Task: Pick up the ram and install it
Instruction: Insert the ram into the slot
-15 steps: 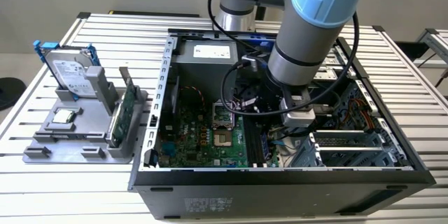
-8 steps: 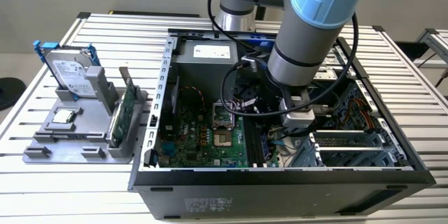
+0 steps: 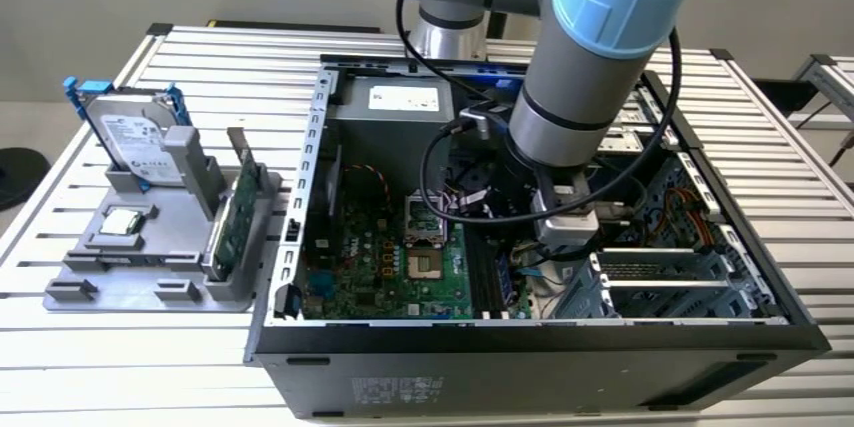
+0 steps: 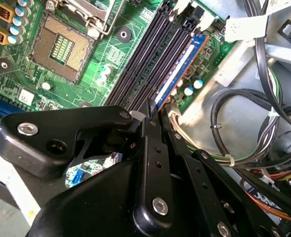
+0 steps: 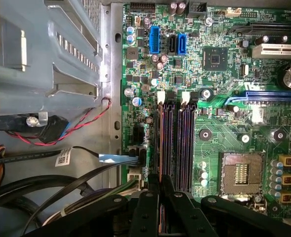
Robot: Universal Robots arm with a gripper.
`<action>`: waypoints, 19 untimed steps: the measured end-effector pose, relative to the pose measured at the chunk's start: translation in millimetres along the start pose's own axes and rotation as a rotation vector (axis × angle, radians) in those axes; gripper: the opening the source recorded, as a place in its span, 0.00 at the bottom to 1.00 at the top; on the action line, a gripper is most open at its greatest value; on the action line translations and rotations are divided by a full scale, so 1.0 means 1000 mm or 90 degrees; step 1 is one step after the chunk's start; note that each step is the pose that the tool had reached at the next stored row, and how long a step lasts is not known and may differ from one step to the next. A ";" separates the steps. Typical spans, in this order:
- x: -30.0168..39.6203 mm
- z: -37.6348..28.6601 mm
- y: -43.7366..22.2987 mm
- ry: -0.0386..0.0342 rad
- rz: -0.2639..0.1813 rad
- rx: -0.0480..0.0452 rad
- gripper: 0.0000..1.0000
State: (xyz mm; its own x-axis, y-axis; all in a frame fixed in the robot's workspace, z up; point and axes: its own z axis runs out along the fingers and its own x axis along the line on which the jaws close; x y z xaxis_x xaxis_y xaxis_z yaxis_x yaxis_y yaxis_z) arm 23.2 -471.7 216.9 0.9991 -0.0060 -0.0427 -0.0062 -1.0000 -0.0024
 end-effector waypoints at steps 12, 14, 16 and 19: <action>0.0000 0.0001 -0.0007 -0.0001 0.000 0.0001 0.00; 0.0000 0.0001 -0.0007 -0.0001 0.000 0.0001 0.00; 0.0000 0.0001 -0.0007 -0.0001 0.000 0.0001 0.00; 0.0000 0.0001 -0.0007 -0.0001 0.000 0.0001 0.00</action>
State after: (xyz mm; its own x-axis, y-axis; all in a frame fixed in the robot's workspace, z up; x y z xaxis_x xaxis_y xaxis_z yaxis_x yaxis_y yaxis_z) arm 23.2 -471.0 216.7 0.9991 -0.0061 -0.0429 -0.0062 -1.0000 -0.0026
